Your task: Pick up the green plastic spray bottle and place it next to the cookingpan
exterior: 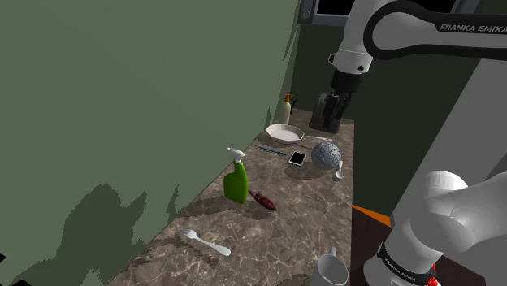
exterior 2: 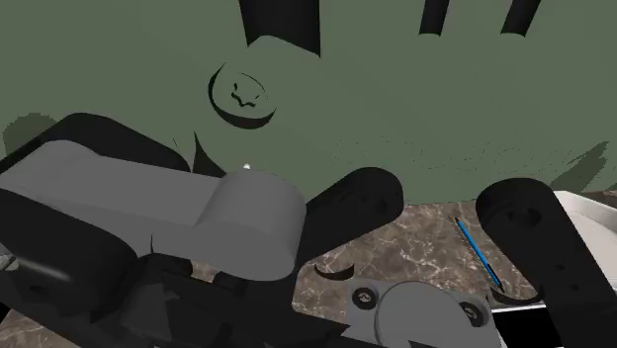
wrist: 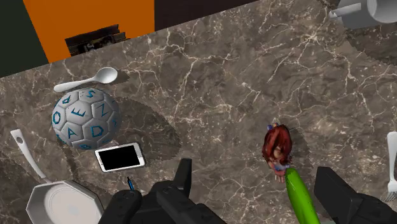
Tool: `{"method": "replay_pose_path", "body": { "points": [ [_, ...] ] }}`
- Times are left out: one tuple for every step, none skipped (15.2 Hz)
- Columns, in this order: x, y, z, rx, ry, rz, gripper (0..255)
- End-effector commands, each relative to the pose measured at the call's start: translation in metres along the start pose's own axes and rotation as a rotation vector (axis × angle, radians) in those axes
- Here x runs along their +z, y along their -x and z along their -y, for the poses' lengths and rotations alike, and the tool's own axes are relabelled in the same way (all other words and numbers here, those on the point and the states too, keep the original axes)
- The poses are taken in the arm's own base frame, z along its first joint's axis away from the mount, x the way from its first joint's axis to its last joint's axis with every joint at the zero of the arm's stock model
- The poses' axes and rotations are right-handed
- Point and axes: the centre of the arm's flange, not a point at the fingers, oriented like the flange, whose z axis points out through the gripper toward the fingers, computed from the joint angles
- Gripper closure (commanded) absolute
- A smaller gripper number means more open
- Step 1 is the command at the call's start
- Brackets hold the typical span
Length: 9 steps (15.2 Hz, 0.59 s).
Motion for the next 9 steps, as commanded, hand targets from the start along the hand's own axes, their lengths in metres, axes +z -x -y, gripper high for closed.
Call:
{"method": "replay_pose_path", "body": {
  "points": [
    [0.0,0.0,0.0,0.0,0.0,0.0,0],
    [0.006,-0.01,0.006,-0.003,-0.004,-0.001,0],
    [0.013,-0.019,0.012,-0.005,-0.009,-0.001,0],
    [0.019,-0.029,0.018,-0.008,-0.013,-0.002,0],
    [0.025,-0.038,0.024,-0.01,-0.018,-0.002,0],
    [0.031,-0.048,0.03,-0.013,-0.022,-0.003,0],
    [0.037,-0.057,0.036,-0.015,-0.027,-0.004,0],
    [0.043,-0.066,0.042,-0.018,-0.031,-0.004,0],
    [0.049,-0.076,0.048,-0.021,-0.035,-0.005,0]
  ]
}}
